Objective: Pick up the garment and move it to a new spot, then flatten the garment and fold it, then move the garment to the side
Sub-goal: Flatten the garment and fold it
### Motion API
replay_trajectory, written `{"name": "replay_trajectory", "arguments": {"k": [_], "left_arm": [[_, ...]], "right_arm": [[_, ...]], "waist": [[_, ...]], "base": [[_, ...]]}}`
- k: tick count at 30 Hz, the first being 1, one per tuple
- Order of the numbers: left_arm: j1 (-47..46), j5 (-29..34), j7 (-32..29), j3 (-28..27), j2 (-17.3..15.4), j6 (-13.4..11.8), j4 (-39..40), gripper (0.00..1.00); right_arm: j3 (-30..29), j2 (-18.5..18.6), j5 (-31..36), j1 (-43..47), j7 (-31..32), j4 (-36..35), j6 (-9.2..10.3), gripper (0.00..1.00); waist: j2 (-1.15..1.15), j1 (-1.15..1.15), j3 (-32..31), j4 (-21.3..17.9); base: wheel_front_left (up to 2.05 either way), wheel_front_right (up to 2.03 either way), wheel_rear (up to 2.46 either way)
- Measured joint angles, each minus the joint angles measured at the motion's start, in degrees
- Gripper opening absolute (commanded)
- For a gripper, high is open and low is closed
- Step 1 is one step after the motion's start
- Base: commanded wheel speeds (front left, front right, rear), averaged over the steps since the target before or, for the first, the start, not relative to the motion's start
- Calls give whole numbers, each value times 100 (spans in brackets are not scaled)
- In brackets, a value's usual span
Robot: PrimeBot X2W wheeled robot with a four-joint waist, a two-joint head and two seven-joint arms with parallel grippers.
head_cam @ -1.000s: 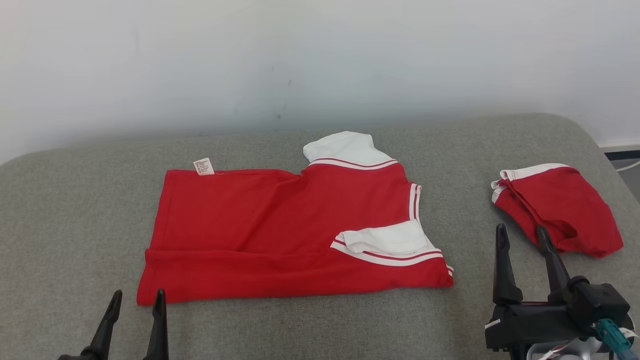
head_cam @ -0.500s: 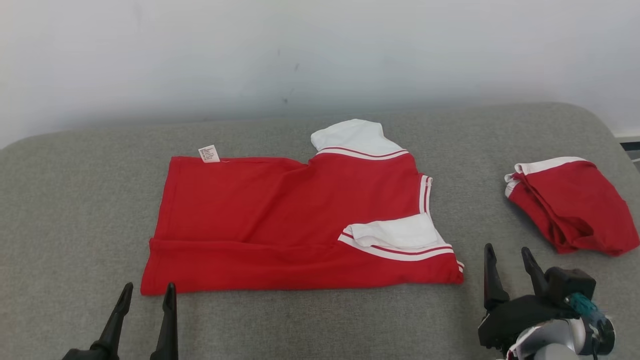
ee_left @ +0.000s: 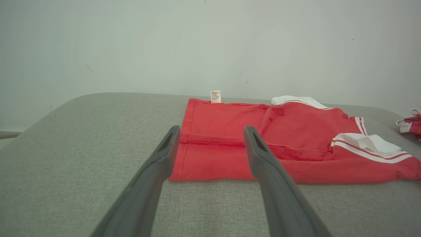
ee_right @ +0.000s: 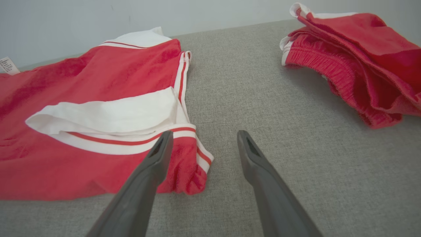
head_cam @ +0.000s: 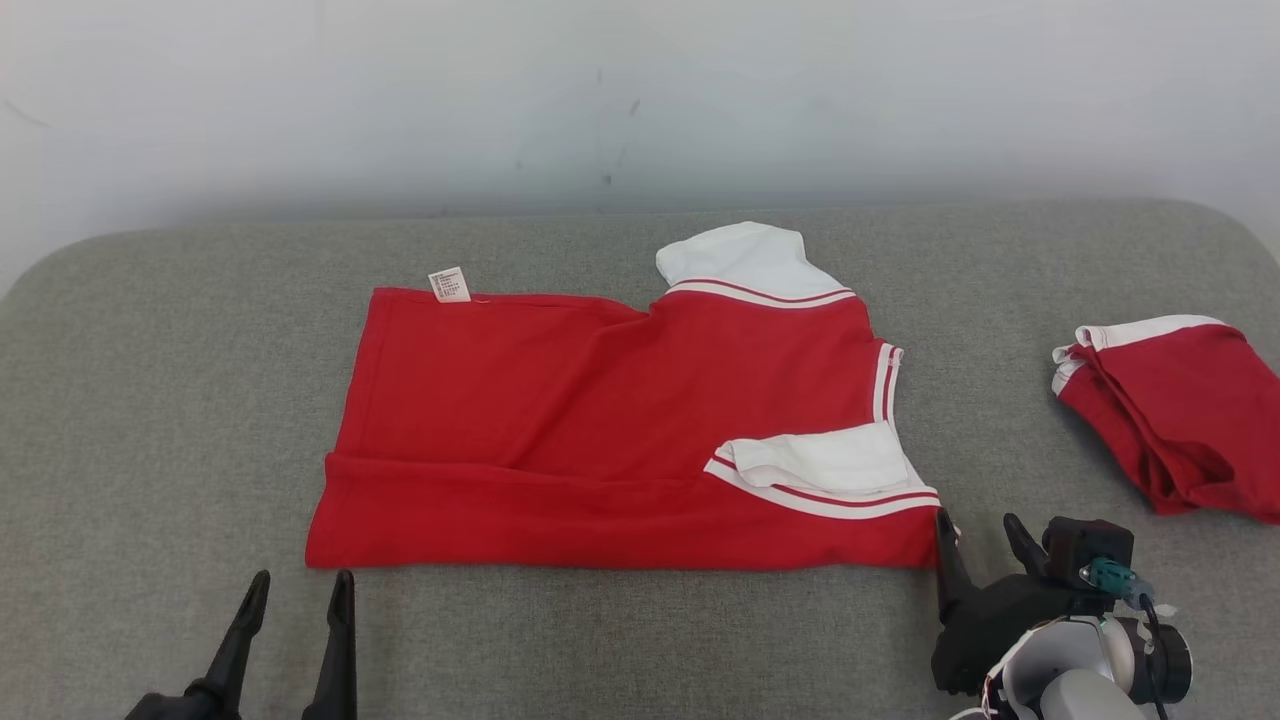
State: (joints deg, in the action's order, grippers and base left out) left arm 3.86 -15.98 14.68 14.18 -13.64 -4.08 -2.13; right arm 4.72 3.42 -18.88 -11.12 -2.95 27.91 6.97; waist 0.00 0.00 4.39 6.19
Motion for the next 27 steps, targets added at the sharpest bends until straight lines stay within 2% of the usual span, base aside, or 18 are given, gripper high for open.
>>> {"name": "replay_trajectory", "arguments": {"k": [6,17,27], "left_arm": [[-275,-176,-62,-9,-35,244,-639,100],[-1497,-610,-637,-78,-80,692,-2223,100],[-2013,-744,-987,-165,-49,768,-3236,98]], "right_arm": [[80,-4,-19,-15,4,216,-42,100],[194,-11,-20,-241,-10,352,-73,100],[270,-12,-18,-539,-111,392,-92,100]], "waist": [[0,0,4,-62],[0,0,191,-236],[0,0,520,-383]], "base": [[0,0,0],[0,0,0],[0,0,0]]}}
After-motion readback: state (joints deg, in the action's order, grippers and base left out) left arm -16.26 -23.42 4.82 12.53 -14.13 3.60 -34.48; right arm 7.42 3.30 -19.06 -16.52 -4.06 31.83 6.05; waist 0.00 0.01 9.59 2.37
